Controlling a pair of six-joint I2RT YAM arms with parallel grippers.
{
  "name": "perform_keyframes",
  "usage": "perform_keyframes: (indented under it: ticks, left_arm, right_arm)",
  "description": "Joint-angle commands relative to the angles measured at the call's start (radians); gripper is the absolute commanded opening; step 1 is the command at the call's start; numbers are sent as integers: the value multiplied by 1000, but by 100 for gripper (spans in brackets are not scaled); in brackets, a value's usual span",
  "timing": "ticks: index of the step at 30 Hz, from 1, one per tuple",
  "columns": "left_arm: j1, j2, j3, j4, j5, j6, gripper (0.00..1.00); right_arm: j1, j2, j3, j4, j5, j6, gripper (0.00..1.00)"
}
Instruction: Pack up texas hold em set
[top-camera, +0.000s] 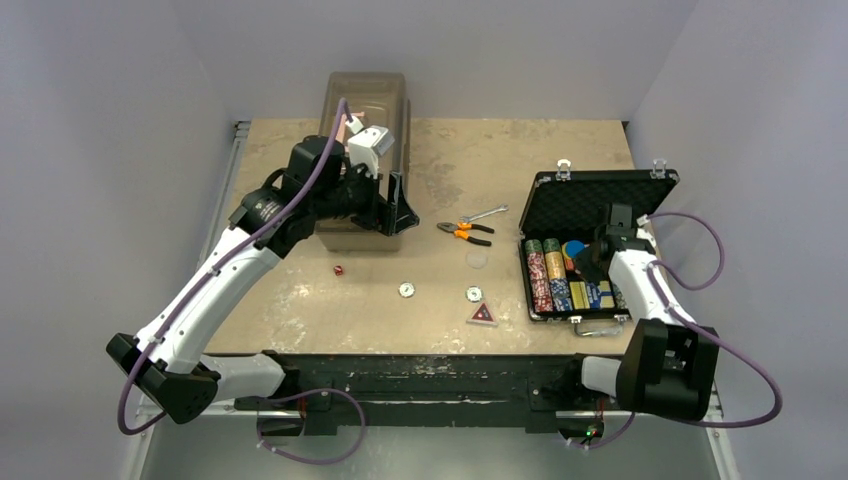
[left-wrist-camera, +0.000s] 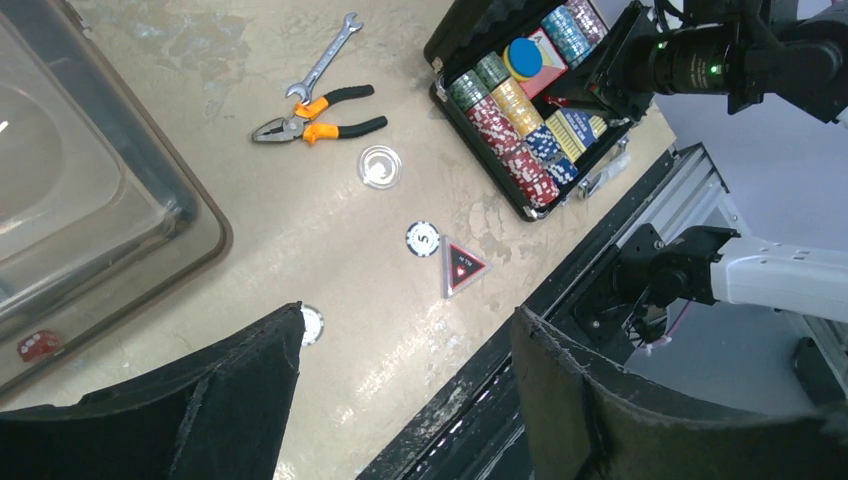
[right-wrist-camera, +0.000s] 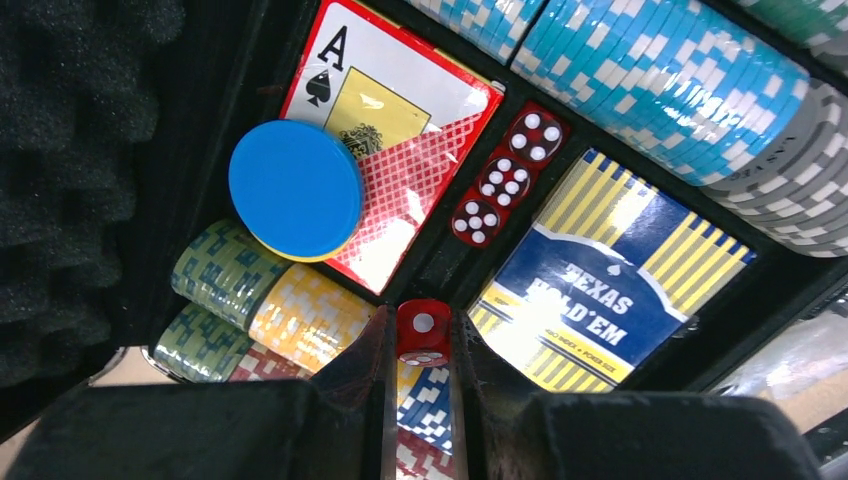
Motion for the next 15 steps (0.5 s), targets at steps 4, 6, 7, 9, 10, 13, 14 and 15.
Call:
perform_keyframes:
  ticks: [4, 6, 7, 9, 10, 13, 14, 15]
  left_arm:
    - [-55, -13, 8, -19, -92, 70, 73]
    - [-64, -12, 9, -20, -104, 74, 73]
    - [-70, -10, 9, -22, -106, 77, 73]
    - [-79, -10, 12, -27, -113, 81, 72]
    - [-82, -11, 13, -30, -115, 81, 72]
    - [-94, -22, 13, -29, -125, 82, 72]
    - [-97, -28, 10, -27, -131, 83, 71]
    - [-103, -29, 9, -25, -135, 84, 71]
  right_arm:
    - [-15, 72, 80, -21, -27, 82, 3]
    - [-17, 79, 88, -40, -15, 94, 4]
    - [-17, 76, 87, -39, -4, 99, 5]
    - [-19, 70, 82, -33, 21, 111, 7]
    - [-21, 69, 79, -23, 24, 111, 8]
    - [-26, 74, 61, -6, 17, 125, 11]
    - [-26, 76, 55, 0, 13, 131, 11]
    - [-27, 77, 50, 3, 8, 136, 11]
